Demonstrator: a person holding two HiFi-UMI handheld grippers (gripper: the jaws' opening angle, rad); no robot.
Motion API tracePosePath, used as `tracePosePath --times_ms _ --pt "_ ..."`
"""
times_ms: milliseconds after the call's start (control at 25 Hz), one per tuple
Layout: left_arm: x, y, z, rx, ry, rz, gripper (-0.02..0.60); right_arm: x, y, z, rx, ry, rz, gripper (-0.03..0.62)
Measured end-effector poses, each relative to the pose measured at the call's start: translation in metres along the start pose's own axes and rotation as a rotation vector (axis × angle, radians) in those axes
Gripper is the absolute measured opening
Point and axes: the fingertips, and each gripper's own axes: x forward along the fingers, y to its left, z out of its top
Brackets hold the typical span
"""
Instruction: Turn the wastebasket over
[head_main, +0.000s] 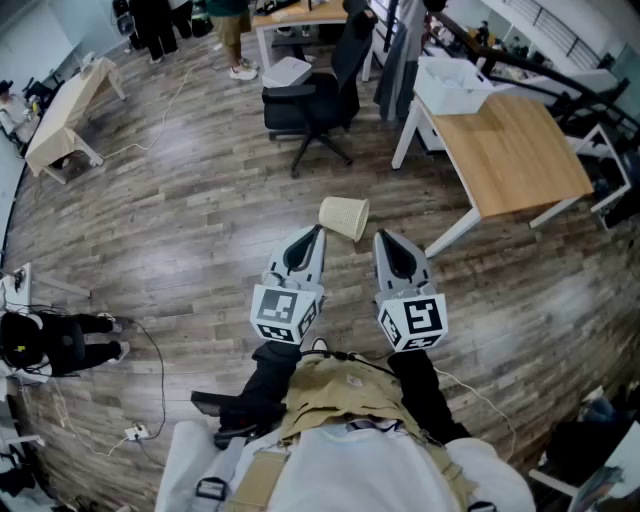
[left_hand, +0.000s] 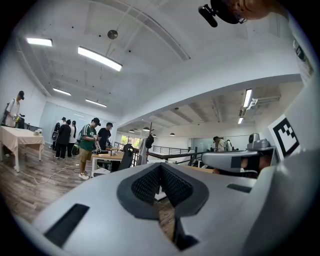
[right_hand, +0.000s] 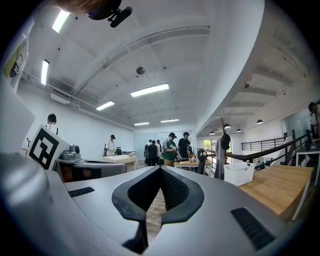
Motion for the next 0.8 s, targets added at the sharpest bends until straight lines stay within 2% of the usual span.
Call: tracePosePath --times_ms 600,800 --pt "0.001 0.009 -0.006 -0.019 0.008 -0.007 0.002 0.009 0.006 -0.012 0.009 0.017 -0.001 0.02" --pt "0.0 0.013 -0.014 -0.03 0.023 -0.006 0.002 0.01 -0.001 -0.022 0.026 0.034 -0.034 0.02"
